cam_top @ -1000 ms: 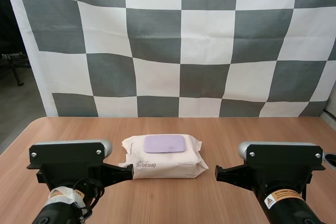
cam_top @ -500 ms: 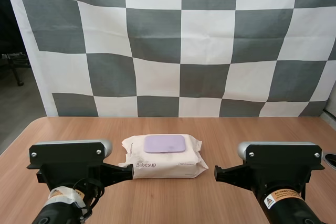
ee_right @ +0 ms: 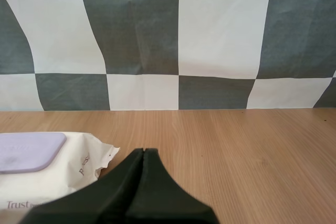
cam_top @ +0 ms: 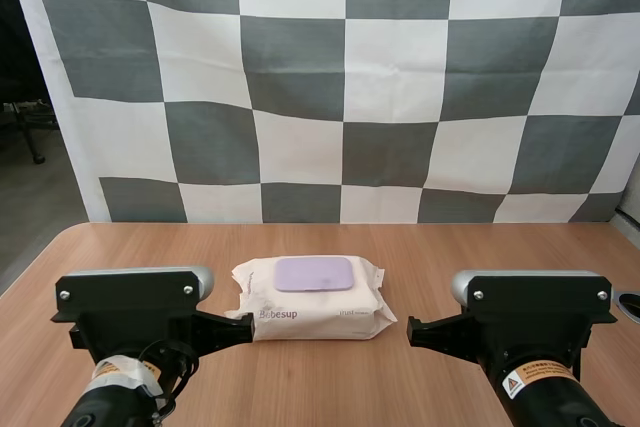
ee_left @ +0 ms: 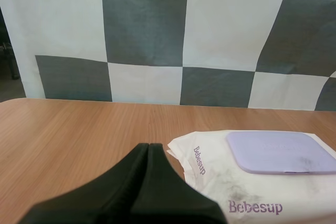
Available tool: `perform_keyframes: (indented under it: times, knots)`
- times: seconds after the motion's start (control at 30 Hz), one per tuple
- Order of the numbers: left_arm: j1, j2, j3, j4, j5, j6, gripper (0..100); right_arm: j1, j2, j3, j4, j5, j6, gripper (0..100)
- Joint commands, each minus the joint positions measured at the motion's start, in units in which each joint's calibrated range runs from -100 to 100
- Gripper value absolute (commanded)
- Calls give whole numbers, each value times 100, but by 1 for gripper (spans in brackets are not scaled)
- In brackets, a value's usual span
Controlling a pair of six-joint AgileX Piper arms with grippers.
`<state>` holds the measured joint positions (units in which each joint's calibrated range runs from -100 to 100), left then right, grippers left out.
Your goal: Open the wet wipes lid
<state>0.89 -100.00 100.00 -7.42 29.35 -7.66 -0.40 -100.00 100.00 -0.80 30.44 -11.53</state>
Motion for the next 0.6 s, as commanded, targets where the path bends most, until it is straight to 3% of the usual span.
perform_keyframes:
  times: [0.0, 0.4, 0.57]
  knots:
    - [5, 0, 0, 0, -2, -1, 0, 3, 0, 0, 3, -2, -6, 0]
    - [5, 0, 0, -67, -18, -1, 0, -2, 0, 0, 274, -2, -6, 0]
    - [5, 0, 0, -178, -942, -1, 0, -10, 0, 0, 262, -2, -6, 0]
